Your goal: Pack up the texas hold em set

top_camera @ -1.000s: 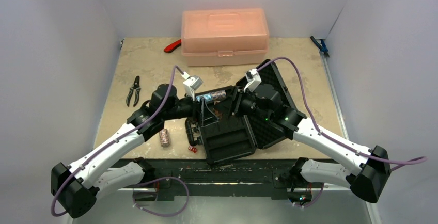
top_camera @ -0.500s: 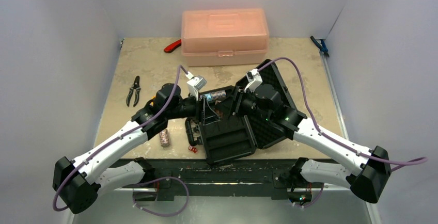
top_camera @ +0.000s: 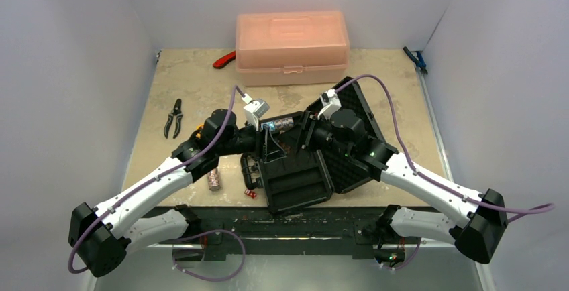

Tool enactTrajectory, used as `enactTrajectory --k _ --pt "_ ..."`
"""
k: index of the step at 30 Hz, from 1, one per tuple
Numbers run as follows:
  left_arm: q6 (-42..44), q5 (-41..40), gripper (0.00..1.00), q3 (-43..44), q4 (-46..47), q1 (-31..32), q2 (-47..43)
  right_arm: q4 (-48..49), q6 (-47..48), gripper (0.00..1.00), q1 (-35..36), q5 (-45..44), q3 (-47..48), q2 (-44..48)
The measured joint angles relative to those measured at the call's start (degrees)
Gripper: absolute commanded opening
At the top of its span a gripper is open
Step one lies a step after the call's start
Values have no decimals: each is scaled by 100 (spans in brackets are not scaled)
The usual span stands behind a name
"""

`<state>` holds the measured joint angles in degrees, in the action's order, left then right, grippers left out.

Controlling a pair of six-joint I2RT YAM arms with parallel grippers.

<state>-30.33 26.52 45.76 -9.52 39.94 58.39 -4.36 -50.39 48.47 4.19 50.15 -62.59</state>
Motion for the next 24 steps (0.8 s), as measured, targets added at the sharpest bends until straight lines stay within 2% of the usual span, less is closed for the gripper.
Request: enactTrajectory --k 11,20,24 --pt "-48 -247 0 0 -66 28 0 -17 -61 54 -7 -22 0 -107" --pt "-162 -448 0 0 -96 26 -2 -105 -57 40 -4 -59 31 -203" --pt "-199 -472 2 0 -103 26 -2 -118 -50 22 -4 -61 63 -247"
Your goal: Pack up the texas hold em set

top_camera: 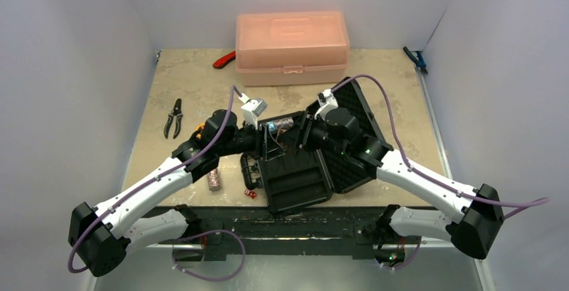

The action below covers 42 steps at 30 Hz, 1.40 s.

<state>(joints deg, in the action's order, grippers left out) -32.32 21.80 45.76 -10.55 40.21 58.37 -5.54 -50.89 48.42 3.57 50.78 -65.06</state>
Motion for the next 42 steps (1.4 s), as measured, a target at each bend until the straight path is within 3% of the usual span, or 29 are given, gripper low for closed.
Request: enactTrajectory --k 3,5,12,20,27,35,42 --pt "-4 -22 29 0 -26 0 0 0 13 7 0 0 13 -31" --pt "-4 -46 48 0 -42 0 -7 -13 37 3 2 2 37 -46" --pt "59 -356 81 -2 -50 -4 -507 -254 496 0 61 57 393 -247" --pt "219 -732 85 -68 -706 -4 -1438 -640 1530 0 68 107 1082 -531" --pt "496 -1432 85 92 -2124 -4 -2098 -1147 2791 0 63 173 1958 -1263" --pt "695 -2542 84 533 -3659 -4 -2564 -1285 4299 0 57 -127 2002 -1421" --pt "763 -3359 84 675 -4461 -4 -2785 -1287 5976 0 31 83 2002 -1526"
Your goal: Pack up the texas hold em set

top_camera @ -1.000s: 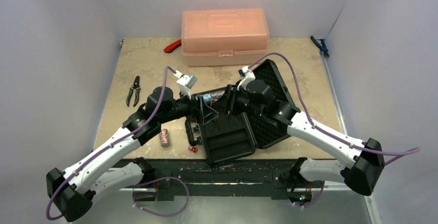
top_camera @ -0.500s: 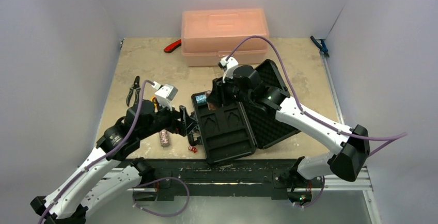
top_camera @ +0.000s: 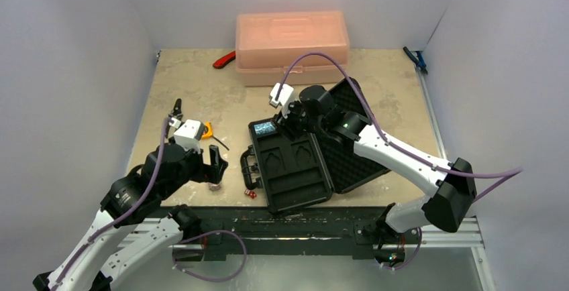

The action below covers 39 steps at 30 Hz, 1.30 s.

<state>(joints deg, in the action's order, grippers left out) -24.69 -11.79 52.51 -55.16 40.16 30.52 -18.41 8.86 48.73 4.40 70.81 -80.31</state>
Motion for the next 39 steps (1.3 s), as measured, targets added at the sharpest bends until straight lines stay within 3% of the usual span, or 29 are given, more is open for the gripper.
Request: enactTrajectory --k 8,13,21,39 --pt "42 -555 83 0 -369 0 -474 -52 2122 0 -2 656 -90 -46" --pt "39 -675 83 0 -398 0 -664 -179 2988 0 2 896 -24 -326" --pt "39 -774 83 0 -407 0 -907 -787 3582 0 0 1032 380 -1311" --pt "35 -817 83 0 -409 0 -951 -951 4199 0 103 835 1043 -2131"
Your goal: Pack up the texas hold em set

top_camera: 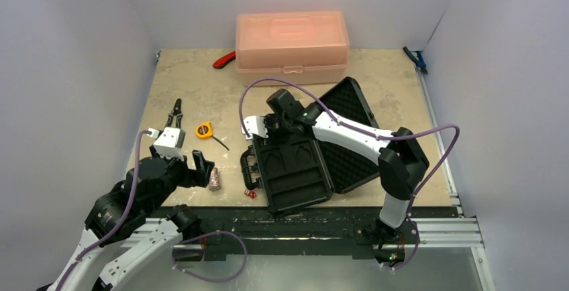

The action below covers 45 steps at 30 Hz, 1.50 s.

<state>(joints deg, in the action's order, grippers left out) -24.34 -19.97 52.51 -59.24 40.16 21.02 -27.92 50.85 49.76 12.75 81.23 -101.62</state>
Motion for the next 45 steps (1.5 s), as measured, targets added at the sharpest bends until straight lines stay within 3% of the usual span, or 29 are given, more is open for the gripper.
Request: enactTrajectory --k 19,38,45 --pt "0 -111 84 -2 0 0 0 -332 90 0 90 -505 717 -927" --pt "0 -129 84 -2 0 0 -2 -592 63 16 275 -732 973 -1290" --pt "0 -129 84 -39 0 0 -28 -627 37 16 319 -767 1021 -1329"
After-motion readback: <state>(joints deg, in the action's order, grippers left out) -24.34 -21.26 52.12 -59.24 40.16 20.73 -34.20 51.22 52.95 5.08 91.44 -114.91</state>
